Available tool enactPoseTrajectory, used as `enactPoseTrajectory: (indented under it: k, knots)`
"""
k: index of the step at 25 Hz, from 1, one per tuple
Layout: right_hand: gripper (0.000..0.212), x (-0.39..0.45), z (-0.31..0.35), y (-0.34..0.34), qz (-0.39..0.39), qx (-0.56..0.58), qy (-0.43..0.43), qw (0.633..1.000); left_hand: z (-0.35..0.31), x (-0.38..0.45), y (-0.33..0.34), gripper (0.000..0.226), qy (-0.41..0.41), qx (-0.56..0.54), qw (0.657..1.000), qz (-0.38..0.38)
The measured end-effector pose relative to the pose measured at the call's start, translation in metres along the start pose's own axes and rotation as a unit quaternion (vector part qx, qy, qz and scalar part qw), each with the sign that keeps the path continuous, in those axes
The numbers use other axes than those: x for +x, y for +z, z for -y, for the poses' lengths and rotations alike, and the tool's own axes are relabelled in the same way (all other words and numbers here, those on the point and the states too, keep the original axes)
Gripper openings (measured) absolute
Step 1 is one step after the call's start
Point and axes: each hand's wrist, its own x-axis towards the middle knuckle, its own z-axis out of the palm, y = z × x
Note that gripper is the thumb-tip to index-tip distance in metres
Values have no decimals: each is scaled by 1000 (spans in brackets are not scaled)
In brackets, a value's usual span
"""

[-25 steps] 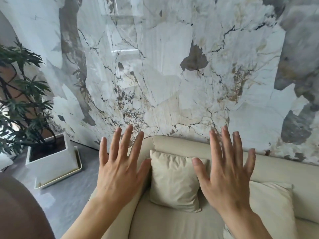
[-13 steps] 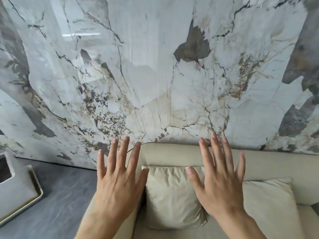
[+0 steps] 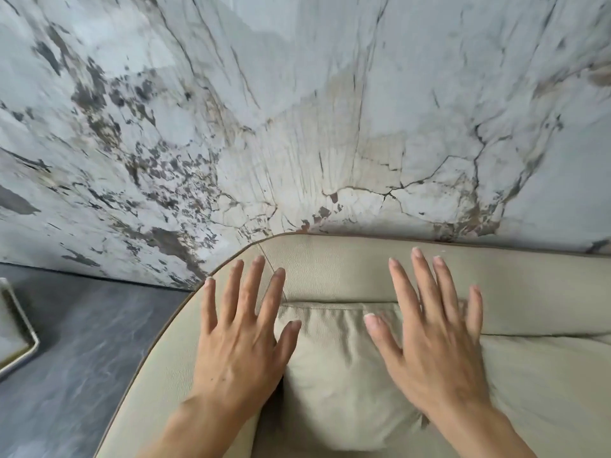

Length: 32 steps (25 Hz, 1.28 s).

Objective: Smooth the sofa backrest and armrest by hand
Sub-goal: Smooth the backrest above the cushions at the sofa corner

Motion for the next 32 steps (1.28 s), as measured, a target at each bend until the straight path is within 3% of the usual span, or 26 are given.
enactPoseTrajectory:
  k: [11,15,21,32]
  knots:
    - [73,39,-27,194,12,6,-5,1000,9,63,172,74,17,29,996,83]
    - [79,55,-26,245,6,-18,6,1000,20,71,205,76,28,45,996,65]
    - [83,60,-27,270,-67,-13,6,998,23,78,217,76,36,55,998,15]
    - [83,92,-27,287,-97,-12,16,995,31,110,232,75,50,63,997,-16]
